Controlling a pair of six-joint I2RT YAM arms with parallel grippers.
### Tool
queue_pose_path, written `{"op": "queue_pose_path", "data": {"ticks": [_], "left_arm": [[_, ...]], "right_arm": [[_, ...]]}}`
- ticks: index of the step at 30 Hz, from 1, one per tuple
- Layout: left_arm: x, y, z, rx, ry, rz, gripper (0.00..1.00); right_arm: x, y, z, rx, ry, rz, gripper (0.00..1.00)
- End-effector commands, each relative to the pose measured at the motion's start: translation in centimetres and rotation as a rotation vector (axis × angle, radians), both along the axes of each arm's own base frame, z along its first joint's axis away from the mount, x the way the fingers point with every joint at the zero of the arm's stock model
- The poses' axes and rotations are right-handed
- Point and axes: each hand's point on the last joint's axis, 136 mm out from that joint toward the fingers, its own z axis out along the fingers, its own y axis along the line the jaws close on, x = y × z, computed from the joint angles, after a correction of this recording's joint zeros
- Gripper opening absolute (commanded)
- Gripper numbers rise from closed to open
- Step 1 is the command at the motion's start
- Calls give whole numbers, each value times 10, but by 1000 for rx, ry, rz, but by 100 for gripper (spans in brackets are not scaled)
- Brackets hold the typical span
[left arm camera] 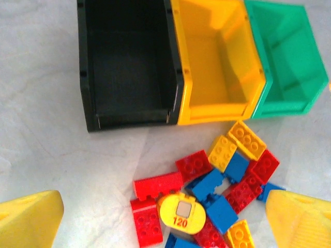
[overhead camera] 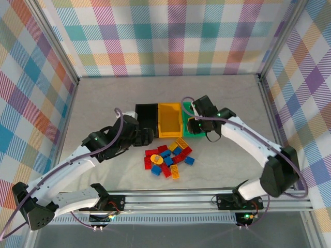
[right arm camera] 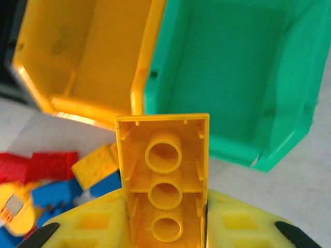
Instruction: Sort the legos into containers by color
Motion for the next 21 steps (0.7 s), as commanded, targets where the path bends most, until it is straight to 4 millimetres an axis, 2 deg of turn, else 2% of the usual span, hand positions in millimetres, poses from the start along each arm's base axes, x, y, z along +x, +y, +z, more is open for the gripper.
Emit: {"op": "queue_pose_path", "data": {"ticks": [1,6,13,17,21], "left_arm": [[-19,12,-15,42,60,43,100],[-41,8,-31,79,119,20,99],[-63,-3,-58,106,182,-9,94],[-72,-15,-69,122,200,-39,87],[-79,-32,-78,139,213,-79,80]], "right_arm": [[32,-1,-1,10,-15,18,27],[66,-1,-16,1,11,10,28],[94,-3,-31,11,50,-1,49],[95,-4,-20,9,36,0,59],[84,-11,0,23,5,-17,60]]}}
